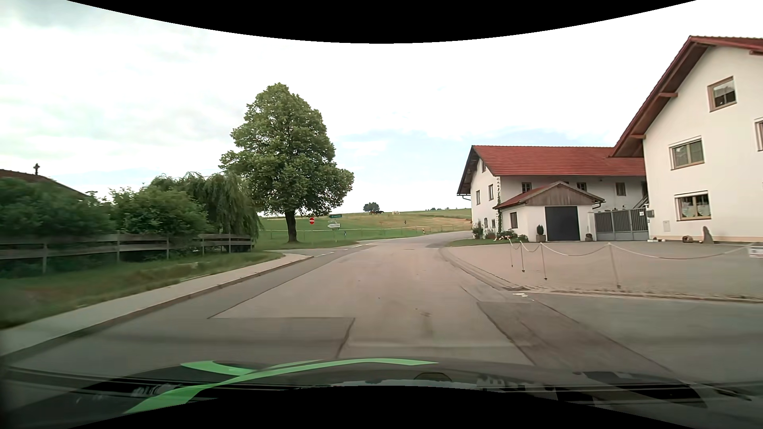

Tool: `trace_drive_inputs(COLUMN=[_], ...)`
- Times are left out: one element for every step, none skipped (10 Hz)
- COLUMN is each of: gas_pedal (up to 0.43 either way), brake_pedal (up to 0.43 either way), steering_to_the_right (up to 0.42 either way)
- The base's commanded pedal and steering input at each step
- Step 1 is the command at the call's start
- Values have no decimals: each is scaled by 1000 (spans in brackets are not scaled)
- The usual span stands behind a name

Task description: Follow the waypoints while adhering to traffic rules and regulations

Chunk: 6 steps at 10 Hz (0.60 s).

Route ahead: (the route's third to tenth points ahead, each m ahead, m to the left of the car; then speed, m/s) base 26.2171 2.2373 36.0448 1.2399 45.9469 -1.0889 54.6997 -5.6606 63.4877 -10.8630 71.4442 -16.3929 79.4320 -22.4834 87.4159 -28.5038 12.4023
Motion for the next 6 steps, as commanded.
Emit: trace_drive_inputs(gas_pedal=[138,138,138,138,138,130], brake_pedal=[0,0,0,0,0,0], steering_to_the_right=[3,4,4,4,4,4])
